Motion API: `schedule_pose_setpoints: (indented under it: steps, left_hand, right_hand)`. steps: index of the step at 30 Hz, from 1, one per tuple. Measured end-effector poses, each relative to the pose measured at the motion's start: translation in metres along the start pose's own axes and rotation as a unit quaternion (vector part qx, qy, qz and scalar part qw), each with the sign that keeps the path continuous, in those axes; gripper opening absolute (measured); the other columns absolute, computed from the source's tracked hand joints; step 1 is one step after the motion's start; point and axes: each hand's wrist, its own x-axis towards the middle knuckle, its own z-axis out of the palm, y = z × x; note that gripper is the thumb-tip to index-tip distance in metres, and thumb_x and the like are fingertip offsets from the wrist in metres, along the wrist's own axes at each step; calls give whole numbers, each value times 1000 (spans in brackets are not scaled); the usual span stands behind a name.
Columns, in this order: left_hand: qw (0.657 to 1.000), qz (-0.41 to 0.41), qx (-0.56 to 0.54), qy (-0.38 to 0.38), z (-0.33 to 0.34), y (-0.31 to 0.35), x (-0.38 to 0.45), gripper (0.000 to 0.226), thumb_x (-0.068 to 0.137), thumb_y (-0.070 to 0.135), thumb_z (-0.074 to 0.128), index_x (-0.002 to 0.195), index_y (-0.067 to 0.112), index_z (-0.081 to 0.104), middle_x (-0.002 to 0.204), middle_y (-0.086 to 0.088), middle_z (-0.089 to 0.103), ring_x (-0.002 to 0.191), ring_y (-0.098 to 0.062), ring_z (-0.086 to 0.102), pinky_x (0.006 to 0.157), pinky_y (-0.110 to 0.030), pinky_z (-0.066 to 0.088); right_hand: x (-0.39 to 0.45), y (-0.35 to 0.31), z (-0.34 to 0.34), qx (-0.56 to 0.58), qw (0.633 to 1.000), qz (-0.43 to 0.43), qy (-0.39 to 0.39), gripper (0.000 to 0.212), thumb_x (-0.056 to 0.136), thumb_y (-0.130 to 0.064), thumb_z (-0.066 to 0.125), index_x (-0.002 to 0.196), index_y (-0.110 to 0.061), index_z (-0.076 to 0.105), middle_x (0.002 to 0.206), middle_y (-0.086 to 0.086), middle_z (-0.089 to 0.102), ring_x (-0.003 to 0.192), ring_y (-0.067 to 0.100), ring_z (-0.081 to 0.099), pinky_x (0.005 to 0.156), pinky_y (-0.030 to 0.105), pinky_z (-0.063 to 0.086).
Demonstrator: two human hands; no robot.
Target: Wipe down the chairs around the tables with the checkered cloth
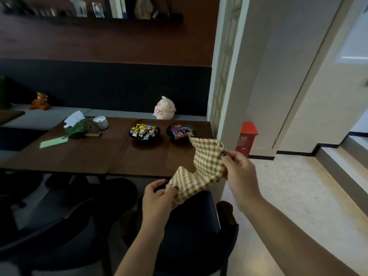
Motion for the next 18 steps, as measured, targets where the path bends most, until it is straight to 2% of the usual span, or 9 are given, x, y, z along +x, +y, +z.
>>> schedule_pose_setpoints:
  steps: [2,5,7,9,11,12,15,18]
  left_hand:
    - [1000,-3,-13,14,-2,-8,-24,38,89,10,66,118,31,53,85,-3,73,86,-21,71,72,-34,60]
    - [1000,6,1,-24,-5,-12,-55,22,91,11,62,104,25,73,93,-5,75,87,-20,72,76,-33,59]
    - [995,41,68,-61,-7,-10,-72,12,85,19,71,94,23,78,89,2,76,84,-11,72,74,-27,57]
    - [976,96,173,-96,-9,-4,-83,26,72,28,84,96,27,76,87,8,75,81,-4,70,66,-19,55]
    - [936,148,301,-111,-10,3,-90,39,65,32,88,101,34,71,90,13,71,81,-2,68,64,-16,55]
    - [919,168,340,-110,-9,7,-92,36,67,31,87,99,36,71,88,14,71,80,0,67,66,-18,56]
    - [907,204,347,-125,-9,19,-91,15,80,24,78,84,38,74,72,15,71,66,1,66,61,-19,55]
    - [905,225,334,-133,-7,29,-88,23,84,26,73,67,40,72,67,13,67,56,0,59,48,-13,42]
  right_hand:
    - [-11,-7,-17,0,999,19,27,12,94,-15,56,97,-15,68,94,2,72,91,18,69,83,39,57]
    - [-26,-13,-41,-43,997,20,58,13,93,-15,57,87,-18,68,88,4,70,88,21,68,83,46,57]
    - [-34,-16,-57,-107,992,2,65,15,90,-17,59,78,-22,67,83,1,68,82,18,66,75,39,57]
    - [-39,-18,-72,-192,979,-27,68,18,88,-20,61,71,-18,66,79,1,64,79,18,61,65,28,48]
    - [-41,-23,-87,-264,959,-66,82,26,87,-26,64,66,-11,65,80,-2,59,82,16,55,69,25,38]
    - [-42,-26,-94,-279,952,-84,91,29,87,-28,65,65,-9,64,81,-4,57,83,12,53,72,23,36]
    - [-46,-32,-107,-287,945,-123,94,29,85,-20,67,60,-6,61,93,-9,61,89,5,53,76,18,35]
    - [-48,-36,-113,-233,964,-113,55,29,84,-15,65,58,-3,59,86,-14,67,82,-7,59,71,11,40]
